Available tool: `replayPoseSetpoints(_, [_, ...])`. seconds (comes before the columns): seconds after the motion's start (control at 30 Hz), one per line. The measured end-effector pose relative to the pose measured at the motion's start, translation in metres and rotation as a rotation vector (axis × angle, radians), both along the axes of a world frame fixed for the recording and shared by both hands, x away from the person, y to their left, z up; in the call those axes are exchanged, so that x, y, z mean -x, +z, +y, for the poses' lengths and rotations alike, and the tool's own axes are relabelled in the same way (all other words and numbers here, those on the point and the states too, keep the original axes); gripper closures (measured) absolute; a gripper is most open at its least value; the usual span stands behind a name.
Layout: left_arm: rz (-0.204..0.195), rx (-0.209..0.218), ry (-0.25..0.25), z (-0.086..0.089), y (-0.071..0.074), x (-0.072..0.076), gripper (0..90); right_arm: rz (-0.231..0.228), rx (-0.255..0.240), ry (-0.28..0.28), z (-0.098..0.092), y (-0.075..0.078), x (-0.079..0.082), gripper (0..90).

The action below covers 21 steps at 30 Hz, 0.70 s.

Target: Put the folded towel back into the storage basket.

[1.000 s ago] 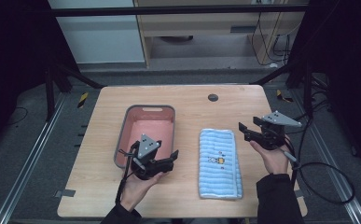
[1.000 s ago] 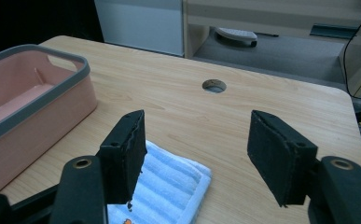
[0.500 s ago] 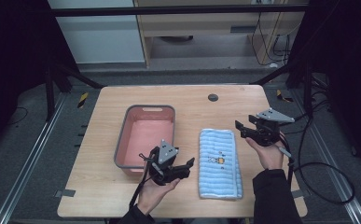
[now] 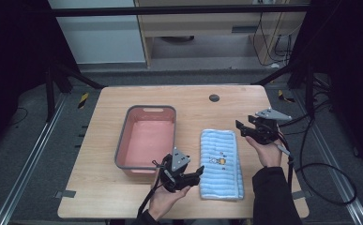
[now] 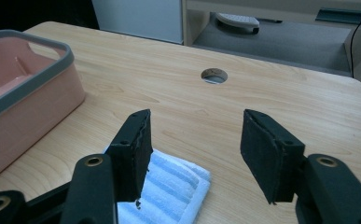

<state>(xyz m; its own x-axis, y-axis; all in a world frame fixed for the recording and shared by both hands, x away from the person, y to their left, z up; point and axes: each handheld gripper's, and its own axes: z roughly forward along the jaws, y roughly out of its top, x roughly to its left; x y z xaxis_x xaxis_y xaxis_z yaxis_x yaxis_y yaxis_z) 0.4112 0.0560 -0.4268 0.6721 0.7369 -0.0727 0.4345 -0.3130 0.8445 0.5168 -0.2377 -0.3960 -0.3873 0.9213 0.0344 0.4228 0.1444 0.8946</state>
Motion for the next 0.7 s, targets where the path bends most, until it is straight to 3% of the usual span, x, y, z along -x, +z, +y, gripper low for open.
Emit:
replayPoseSetpoints(0.3, [0.028, -0.024, -0.017, -0.006, -0.016, 0.002, 42.1, 0.045, -0.007, -0.001, 0.0, -0.017, -0.007, 45.3])
replayPoseSetpoints(0.53, [0.063, -0.037, -0.027, -0.01, -0.03, 0.003, 43.3, 0.058, 0.001, 0.0, -0.002, -0.026, -0.011, 46.5])
replayPoseSetpoints(0.7, [0.067, -0.054, -0.031, -0.016, -0.039, 0.005, 45.1, 0.068, 0.009, 0.007, -0.001, -0.036, -0.012, 47.6])
